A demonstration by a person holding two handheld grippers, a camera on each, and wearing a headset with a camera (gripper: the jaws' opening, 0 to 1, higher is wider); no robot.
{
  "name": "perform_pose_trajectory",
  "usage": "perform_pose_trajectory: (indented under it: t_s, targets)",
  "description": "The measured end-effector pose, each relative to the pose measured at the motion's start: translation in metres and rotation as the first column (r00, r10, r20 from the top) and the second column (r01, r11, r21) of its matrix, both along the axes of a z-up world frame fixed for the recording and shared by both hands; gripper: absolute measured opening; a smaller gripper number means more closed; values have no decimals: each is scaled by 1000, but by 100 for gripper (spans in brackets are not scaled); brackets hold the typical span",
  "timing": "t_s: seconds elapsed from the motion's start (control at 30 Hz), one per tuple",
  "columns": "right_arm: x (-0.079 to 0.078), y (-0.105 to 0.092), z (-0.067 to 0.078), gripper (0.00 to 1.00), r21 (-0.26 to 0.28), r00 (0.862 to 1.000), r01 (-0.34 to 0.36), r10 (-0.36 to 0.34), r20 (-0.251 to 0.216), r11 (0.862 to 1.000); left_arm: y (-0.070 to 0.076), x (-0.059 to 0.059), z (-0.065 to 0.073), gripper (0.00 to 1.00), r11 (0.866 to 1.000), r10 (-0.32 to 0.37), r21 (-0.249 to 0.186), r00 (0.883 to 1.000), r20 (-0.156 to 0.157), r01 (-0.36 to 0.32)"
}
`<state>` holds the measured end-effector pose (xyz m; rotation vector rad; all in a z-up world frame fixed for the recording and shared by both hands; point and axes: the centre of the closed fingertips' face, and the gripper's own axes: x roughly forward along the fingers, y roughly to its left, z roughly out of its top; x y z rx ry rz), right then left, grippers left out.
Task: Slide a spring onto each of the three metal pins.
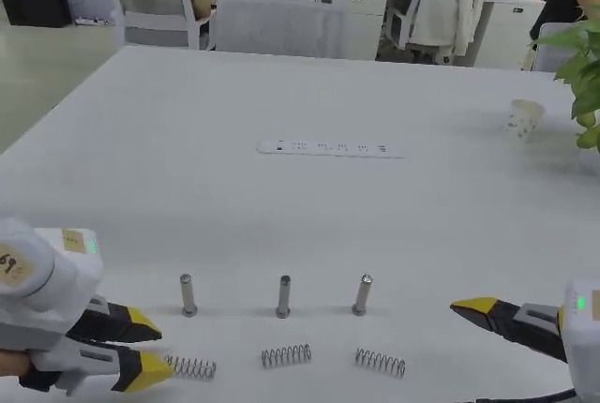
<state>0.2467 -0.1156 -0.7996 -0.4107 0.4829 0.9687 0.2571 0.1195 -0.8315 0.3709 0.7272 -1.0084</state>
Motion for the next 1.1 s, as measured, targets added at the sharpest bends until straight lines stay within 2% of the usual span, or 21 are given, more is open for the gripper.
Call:
perform_pose_trajectory:
  t_s: [0.43,0.73,1.1]
  targets:
    - [1,-2,-1,74,2,1000,9,-9,-5,1000,-8,2,-6,17,998,-68,8,998,16,67]
    - [0,-2,-2,74,-2,1000,11,-11,-9,1000,-12,-3,-12,12,996,-85,7,996,-3,85]
    - [-1,0,0,74,-1,1000,4,-4,-5,1000,-8,-8,-15,9,996,-87,27,996,-11,87]
